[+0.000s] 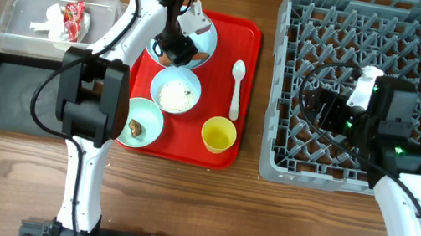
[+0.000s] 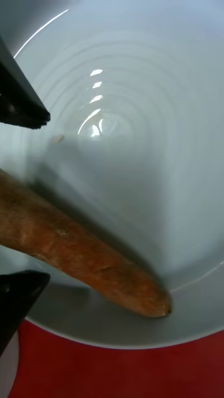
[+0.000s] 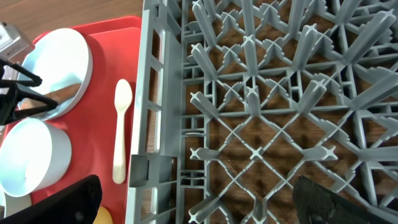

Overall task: Sort waste into correct bins and load items into the dishwasher rack
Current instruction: 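Grasp the carrot with the left gripper and drop it in the clear bin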

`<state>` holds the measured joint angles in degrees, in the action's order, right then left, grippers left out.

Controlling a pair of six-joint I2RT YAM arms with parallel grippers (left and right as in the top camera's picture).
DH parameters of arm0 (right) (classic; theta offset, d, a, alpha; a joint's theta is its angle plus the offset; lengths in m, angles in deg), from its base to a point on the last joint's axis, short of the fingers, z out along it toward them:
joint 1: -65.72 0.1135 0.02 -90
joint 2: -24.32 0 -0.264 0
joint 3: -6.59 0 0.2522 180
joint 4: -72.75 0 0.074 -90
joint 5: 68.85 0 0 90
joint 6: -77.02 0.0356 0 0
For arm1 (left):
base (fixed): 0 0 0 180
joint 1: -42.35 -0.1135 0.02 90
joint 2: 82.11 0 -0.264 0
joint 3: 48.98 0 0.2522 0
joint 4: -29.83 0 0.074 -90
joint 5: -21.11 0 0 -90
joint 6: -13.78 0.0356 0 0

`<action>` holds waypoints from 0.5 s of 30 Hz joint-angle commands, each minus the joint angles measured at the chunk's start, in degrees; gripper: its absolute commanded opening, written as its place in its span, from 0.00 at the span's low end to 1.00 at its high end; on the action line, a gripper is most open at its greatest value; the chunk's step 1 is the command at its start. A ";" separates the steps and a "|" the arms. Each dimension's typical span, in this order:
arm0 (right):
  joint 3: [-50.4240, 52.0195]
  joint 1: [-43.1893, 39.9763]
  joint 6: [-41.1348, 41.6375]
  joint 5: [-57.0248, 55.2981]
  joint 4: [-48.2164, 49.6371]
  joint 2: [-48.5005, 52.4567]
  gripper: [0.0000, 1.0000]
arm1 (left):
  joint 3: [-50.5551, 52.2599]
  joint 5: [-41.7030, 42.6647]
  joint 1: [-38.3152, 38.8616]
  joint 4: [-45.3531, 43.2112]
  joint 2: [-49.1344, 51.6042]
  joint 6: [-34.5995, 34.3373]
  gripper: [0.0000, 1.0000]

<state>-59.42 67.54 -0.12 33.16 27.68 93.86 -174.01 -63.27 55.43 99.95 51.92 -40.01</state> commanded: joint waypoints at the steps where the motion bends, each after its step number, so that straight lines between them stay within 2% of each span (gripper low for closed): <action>1: -0.87 0.09 0.83 0.98 -0.07 0.37 1.00 | -0.04 -0.33 -0.35 -0.83 0.76 1.05 0.63; 3: -0.87 0.09 0.83 0.98 -0.04 0.37 1.00 | -0.04 -0.31 -0.35 -0.81 0.76 1.05 0.52; 4: -0.87 0.09 0.85 0.98 -0.04 0.37 1.00 | -0.04 -0.31 -0.33 -0.81 0.76 1.03 0.51; 13: -0.87 0.09 0.83 0.96 -0.02 0.37 1.00 | 4.87 -0.07 -0.33 -4.66 0.79 0.83 0.51; 15: -0.87 0.09 0.81 0.98 -0.02 0.37 1.00 | 5.68 -0.09 -0.35 -5.53 0.79 0.81 0.45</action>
<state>-59.42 67.54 -0.14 33.16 27.68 93.86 -170.23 -63.27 55.41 95.12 51.90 -39.40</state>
